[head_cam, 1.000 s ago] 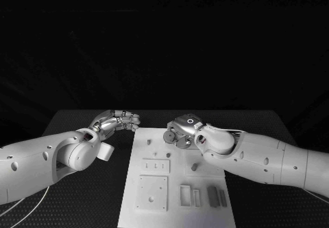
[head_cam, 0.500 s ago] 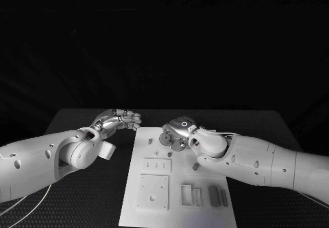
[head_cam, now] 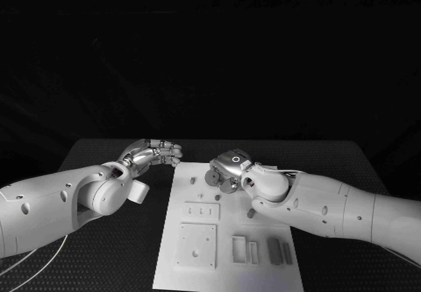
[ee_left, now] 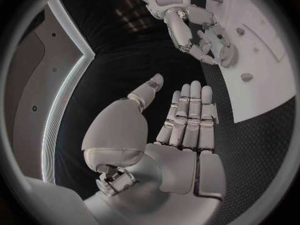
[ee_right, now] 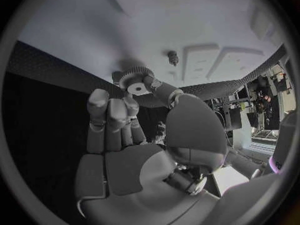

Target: Assemble the parts on the task board

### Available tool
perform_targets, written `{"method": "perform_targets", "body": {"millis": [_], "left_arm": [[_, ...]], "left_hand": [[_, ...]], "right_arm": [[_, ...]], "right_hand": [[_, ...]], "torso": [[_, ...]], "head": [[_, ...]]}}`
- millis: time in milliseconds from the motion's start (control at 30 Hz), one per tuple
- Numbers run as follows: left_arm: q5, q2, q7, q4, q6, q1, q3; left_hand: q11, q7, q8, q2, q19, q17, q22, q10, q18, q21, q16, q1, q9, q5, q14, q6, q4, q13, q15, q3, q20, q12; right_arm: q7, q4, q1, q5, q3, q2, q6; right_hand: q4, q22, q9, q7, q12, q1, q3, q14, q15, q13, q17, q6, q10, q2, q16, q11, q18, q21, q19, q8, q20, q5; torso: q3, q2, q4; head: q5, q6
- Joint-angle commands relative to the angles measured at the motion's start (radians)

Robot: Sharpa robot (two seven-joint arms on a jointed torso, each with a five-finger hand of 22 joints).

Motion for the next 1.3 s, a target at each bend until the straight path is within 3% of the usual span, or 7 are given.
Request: {"method": "perform_targets", "body": {"millis": [33, 500, 800, 967, 1033, 1133, 1300], "left_arm": [[0.003, 0.004, 0.007, 0.001, 0.009, 0.001, 0.001], [0.003, 0.005, 0.006, 0.001, 0.010, 0.001, 0.001], [0.003, 0.005, 0.006, 0.000, 0.008, 0.001, 0.001], [0.003, 0.005, 0.006, 0.000, 0.008, 0.001, 0.001], [0.003, 0.005, 0.006, 0.000, 0.008, 0.001, 0.001], [0.003, 0.004, 0.006, 0.000, 0.007, 0.001, 0.001], [0.003, 0.004, 0.006, 0.000, 0.008, 0.001, 0.001]], "left_hand": [[0.002, 0.005, -0.007, 0.003, -0.008, 0.001, 0.016, 0.003, 0.020, -0.004, -0.006, -0.004, 0.002, -0.005, 0.001, -0.001, -0.003, 0.000, 0.004, -0.001, 0.001, -0.005], [0.003, 0.005, -0.007, 0.002, -0.009, 0.002, 0.016, 0.003, 0.020, -0.004, -0.006, -0.004, 0.002, -0.005, 0.001, -0.001, -0.003, 0.000, 0.004, -0.001, 0.001, -0.006], [0.003, 0.005, -0.008, 0.002, -0.009, 0.002, 0.016, 0.003, 0.020, -0.004, -0.007, -0.005, 0.002, -0.005, 0.001, -0.002, -0.003, 0.000, 0.004, -0.001, 0.001, -0.006], [0.003, 0.005, -0.008, 0.001, -0.009, 0.003, 0.016, 0.003, 0.020, -0.004, -0.007, -0.005, 0.002, -0.006, 0.001, -0.002, -0.003, 0.000, 0.004, -0.002, 0.001, -0.006], [0.003, 0.005, -0.009, 0.001, -0.009, 0.003, 0.016, 0.003, 0.020, -0.004, -0.007, -0.005, 0.002, -0.006, 0.001, -0.003, -0.003, 0.000, 0.004, -0.002, 0.001, -0.007], [0.003, 0.005, -0.009, 0.001, -0.009, 0.003, 0.016, 0.003, 0.020, -0.004, -0.008, -0.006, 0.002, -0.006, 0.001, -0.003, -0.003, 0.000, 0.004, -0.002, 0.001, -0.007], [0.003, 0.006, -0.009, 0.001, -0.009, 0.003, 0.016, 0.003, 0.020, -0.004, -0.008, -0.006, 0.001, -0.006, 0.001, -0.003, -0.003, 0.000, 0.004, -0.002, 0.001, -0.007]], "right_arm": [[0.003, -0.003, -0.001, -0.017, -0.002, 0.006, 0.007], [0.006, -0.025, -0.001, -0.005, -0.013, 0.020, 0.011], [0.013, -0.029, -0.001, 0.020, -0.016, 0.020, 0.018], [0.020, -0.032, -0.001, 0.043, -0.016, 0.019, 0.039], [0.021, -0.033, -0.001, 0.051, -0.016, 0.018, 0.048], [0.026, -0.036, -0.001, 0.069, -0.016, 0.016, 0.065], [0.035, -0.030, -0.001, 0.087, -0.016, 0.002, 0.015]], "right_hand": [[0.004, 0.005, 0.001, -0.013, 0.000, 0.002, 0.003, 0.001, -0.007, -0.001, 0.001, 0.133, -0.006, -0.011, -0.005, -0.009, 0.037, 0.002, 0.002, 0.003, -0.003, -0.002], [0.007, 0.004, -0.007, -0.002, -0.006, -0.002, -0.005, 0.003, 0.002, -0.007, 0.002, 0.102, -0.009, -0.035, -0.013, 0.002, 0.037, -0.001, 0.002, -0.017, 0.000, -0.002], [-0.021, 0.005, -0.033, 0.027, -0.011, -0.007, -0.041, 0.002, 0.026, -0.010, 0.006, 0.010, -0.023, -0.044, -0.021, 0.028, 0.037, -0.006, -0.006, -0.071, 0.003, -0.002], [-0.036, 0.003, -0.040, 0.025, -0.012, 0.029, -0.004, 0.000, 0.026, -0.012, 0.008, -0.023, -0.028, -0.043, -0.026, 0.026, 0.036, -0.012, -0.010, -0.088, 0.002, 0.003], [-0.051, 0.005, -0.048, 0.021, -0.011, 0.035, 0.044, 0.001, 0.028, -0.014, 0.011, -0.045, -0.031, -0.037, -0.030, 0.021, 0.035, -0.012, -0.009, -0.098, 0.009, 0.206], [-0.097, 0.009, -0.047, 0.020, -0.009, 0.046, 0.064, 0.001, 0.022, -0.014, 0.016, -0.046, -0.034, 0.002, -0.031, 0.021, 0.037, -0.011, -0.010, -0.095, 0.010, 0.374], [-0.135, 0.012, -0.049, 0.017, -0.006, 0.024, 0.078, 0.002, 0.020, -0.015, 0.021, -0.042, -0.035, 0.035, -0.035, 0.020, 0.037, -0.011, -0.010, -0.089, 0.015, 0.457]], "torso": [[0.0005, 0.000, -0.0001], [0.0000, 0.000, -0.0005], [-0.0004, 0.000, 0.0000], [0.0002, 0.000, -0.0006], [0.0000, -0.001, -0.0008], [0.0001, 0.000, -0.0005], [0.0006, 0.000, -0.0011]], "head": [[-0.001, 0.000], [0.000, -0.002], [-0.001, -0.003], [-0.001, -0.002], [-0.001, -0.002], [-0.002, -0.001], [-0.002, 0.000]]}}
